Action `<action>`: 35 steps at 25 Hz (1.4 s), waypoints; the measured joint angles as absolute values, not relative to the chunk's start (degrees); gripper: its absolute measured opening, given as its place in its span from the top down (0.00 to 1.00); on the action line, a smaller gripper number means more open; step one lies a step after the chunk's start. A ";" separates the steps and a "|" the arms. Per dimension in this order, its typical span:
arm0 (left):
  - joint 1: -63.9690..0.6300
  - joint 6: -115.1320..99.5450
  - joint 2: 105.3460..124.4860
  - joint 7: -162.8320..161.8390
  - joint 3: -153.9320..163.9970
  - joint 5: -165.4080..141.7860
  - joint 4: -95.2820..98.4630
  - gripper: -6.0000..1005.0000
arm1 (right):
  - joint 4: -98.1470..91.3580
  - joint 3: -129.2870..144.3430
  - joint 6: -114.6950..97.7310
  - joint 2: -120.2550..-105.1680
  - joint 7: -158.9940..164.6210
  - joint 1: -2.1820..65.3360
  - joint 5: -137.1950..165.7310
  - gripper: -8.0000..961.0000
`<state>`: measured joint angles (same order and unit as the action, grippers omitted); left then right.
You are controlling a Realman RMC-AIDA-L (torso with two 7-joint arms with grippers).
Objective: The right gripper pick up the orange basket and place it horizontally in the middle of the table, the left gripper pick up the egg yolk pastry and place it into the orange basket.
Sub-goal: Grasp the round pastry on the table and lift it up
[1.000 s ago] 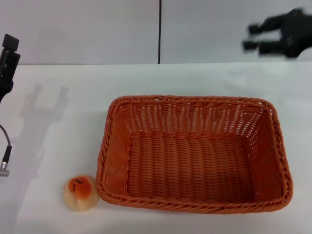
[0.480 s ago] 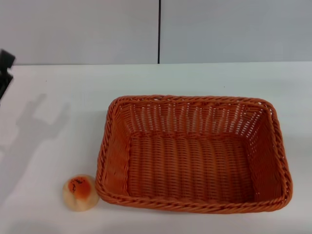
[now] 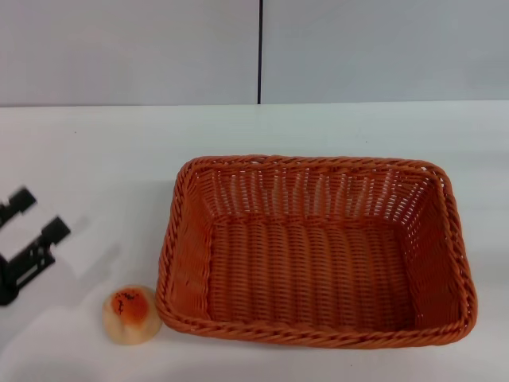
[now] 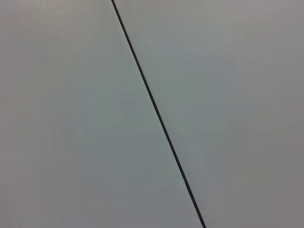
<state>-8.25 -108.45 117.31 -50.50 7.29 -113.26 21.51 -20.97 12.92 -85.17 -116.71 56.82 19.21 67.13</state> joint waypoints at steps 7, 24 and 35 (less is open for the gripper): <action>-4.84 -105.84 117.15 -51.99 11.71 -113.42 22.05 0.30 | -20.74 11.62 -84.48 -116.71 56.82 19.62 66.63 0.53; -5.07 -102.86 116.57 -51.38 12.01 -120.13 22.68 0.36 | -20.98 11.88 -82.07 -114.87 65.95 20.69 65.79 0.53; -8.09 -103.28 116.40 -51.85 12.23 -127.81 24.44 0.36 | -21.83 15.13 -81.23 -114.95 70.72 23.14 66.04 0.53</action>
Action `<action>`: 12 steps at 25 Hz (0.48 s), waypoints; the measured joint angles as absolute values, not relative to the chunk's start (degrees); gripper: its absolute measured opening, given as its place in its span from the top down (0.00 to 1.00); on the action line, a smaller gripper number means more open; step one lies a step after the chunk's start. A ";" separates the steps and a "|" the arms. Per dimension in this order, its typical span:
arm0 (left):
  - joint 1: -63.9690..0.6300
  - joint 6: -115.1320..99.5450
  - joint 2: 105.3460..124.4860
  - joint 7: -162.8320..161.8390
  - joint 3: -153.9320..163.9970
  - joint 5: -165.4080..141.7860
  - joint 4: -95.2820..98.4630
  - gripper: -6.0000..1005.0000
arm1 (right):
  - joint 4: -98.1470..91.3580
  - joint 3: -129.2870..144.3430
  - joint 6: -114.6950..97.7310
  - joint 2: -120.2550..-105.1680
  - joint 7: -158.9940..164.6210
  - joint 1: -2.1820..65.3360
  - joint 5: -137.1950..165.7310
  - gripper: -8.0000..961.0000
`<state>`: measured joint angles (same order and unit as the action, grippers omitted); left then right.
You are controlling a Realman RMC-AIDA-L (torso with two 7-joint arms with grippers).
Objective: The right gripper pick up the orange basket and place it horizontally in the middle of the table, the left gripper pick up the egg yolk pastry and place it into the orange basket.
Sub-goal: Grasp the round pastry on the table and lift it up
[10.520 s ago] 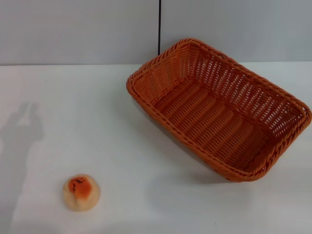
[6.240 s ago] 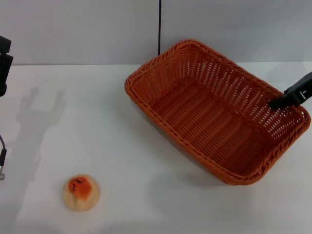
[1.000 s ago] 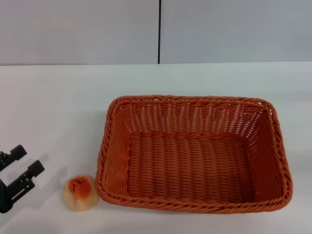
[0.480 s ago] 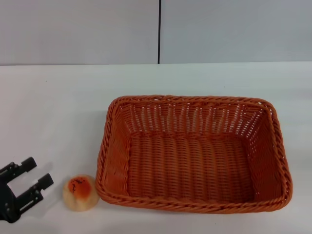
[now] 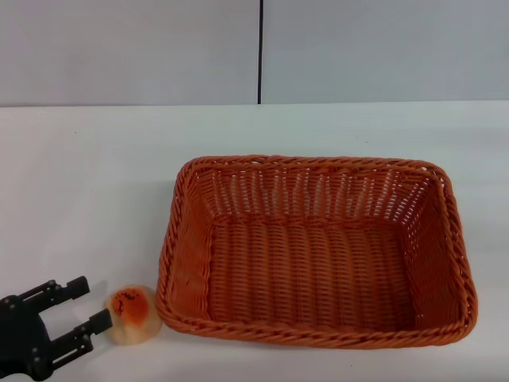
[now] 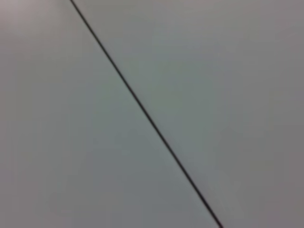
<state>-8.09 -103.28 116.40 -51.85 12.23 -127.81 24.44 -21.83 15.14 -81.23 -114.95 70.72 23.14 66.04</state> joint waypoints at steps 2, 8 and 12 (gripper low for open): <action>-8.66 -103.20 116.41 -51.85 12.22 -128.80 24.44 0.36 | -21.86 15.60 -81.23 -115.01 70.61 23.35 66.05 0.53; -10.17 -102.30 116.52 -51.87 12.35 -131.68 24.51 0.36 | -21.88 15.95 -81.15 -115.04 70.35 23.80 66.10 0.53; -10.46 -101.15 116.73 -51.87 12.39 -132.04 24.52 0.36 | -21.89 16.50 -81.08 -115.11 69.77 24.09 66.10 0.53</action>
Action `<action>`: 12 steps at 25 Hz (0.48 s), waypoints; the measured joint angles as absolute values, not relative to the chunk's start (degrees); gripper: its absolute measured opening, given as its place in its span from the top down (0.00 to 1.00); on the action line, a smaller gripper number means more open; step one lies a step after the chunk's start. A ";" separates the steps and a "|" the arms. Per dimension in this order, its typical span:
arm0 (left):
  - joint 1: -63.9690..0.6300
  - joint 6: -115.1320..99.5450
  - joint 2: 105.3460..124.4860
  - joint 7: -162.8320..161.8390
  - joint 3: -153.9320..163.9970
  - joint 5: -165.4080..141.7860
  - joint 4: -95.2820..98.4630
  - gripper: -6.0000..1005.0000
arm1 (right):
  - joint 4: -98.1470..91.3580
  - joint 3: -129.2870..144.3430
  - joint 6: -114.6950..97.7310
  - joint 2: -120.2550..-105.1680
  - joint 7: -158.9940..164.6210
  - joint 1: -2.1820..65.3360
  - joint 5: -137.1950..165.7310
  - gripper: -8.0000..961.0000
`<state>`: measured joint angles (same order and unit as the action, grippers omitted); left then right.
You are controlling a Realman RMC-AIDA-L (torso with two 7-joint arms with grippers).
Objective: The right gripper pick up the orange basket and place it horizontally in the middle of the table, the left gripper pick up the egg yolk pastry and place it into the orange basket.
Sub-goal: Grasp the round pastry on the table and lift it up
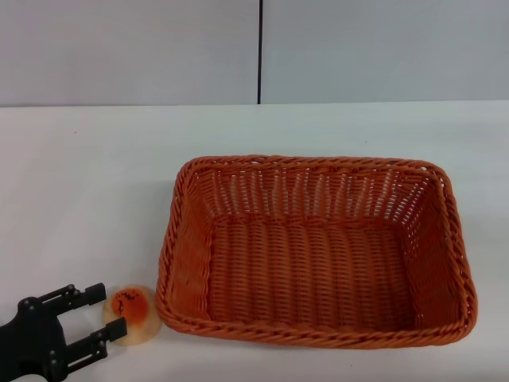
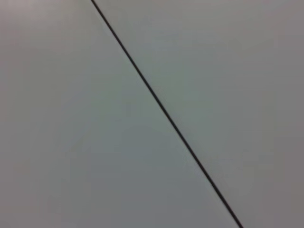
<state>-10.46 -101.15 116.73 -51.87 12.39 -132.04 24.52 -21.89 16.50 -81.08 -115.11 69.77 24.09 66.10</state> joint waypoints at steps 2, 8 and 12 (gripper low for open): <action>-10.50 -100.26 116.82 -51.84 12.45 -132.04 24.52 0.37 | -21.89 17.01 -81.04 -115.12 69.73 24.20 66.10 0.53; -10.95 -99.05 117.08 -51.95 13.12 -132.39 24.52 0.37 | -21.74 17.14 -80.14 -115.13 69.71 24.35 66.10 0.53; -11.21 -98.96 117.20 -51.95 13.59 -132.46 24.26 0.37 | -21.49 17.14 -79.66 -115.18 69.69 24.38 66.10 0.53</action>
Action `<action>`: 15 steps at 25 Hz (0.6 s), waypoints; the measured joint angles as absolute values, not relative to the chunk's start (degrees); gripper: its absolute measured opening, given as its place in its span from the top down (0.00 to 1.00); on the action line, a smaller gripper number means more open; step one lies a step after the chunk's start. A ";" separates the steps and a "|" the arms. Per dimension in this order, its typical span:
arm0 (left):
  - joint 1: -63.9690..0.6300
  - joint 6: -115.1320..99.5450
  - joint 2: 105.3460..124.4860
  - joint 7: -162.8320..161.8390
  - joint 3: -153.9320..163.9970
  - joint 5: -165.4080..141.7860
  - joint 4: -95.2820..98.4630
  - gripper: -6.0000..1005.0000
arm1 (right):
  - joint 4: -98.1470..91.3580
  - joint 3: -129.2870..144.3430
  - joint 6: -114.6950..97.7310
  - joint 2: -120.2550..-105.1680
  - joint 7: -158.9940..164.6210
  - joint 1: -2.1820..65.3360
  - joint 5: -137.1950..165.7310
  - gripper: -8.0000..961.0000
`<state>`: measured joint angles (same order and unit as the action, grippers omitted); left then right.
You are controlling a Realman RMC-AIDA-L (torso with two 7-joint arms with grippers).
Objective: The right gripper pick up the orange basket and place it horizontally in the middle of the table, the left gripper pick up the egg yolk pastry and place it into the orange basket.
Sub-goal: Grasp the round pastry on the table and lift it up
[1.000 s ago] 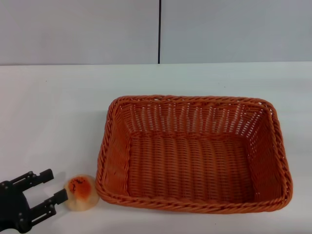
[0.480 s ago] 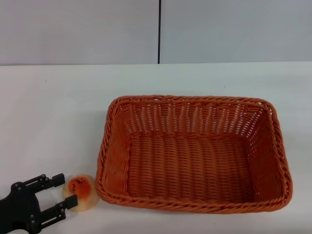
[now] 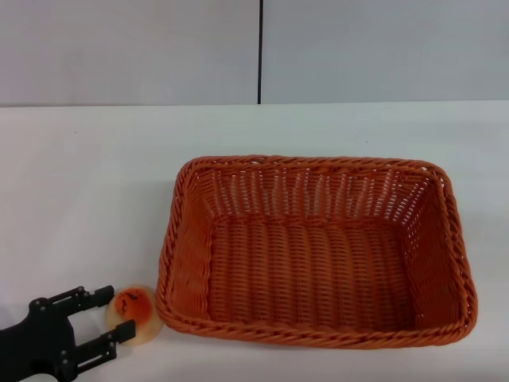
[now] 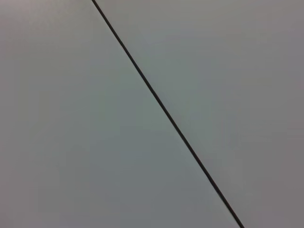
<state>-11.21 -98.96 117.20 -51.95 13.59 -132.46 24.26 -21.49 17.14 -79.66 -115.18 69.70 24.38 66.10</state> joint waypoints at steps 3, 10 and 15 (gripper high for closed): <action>-11.26 -98.84 117.49 -51.72 13.65 -132.53 24.10 0.37 | -21.46 17.14 -79.53 -115.22 69.69 24.38 66.10 0.53; -11.45 -97.80 117.78 -50.29 13.58 -132.45 23.54 0.37 | -21.44 17.14 -79.00 -115.29 69.69 24.33 66.10 0.53; -11.40 -97.55 117.82 -48.25 13.19 -132.20 22.24 0.56 | -21.44 17.14 -79.00 -115.36 69.69 24.11 66.09 0.53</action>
<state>-11.40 -97.55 117.82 -48.25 13.19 -132.20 22.24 -21.44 17.14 -79.00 -115.36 69.69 24.11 66.10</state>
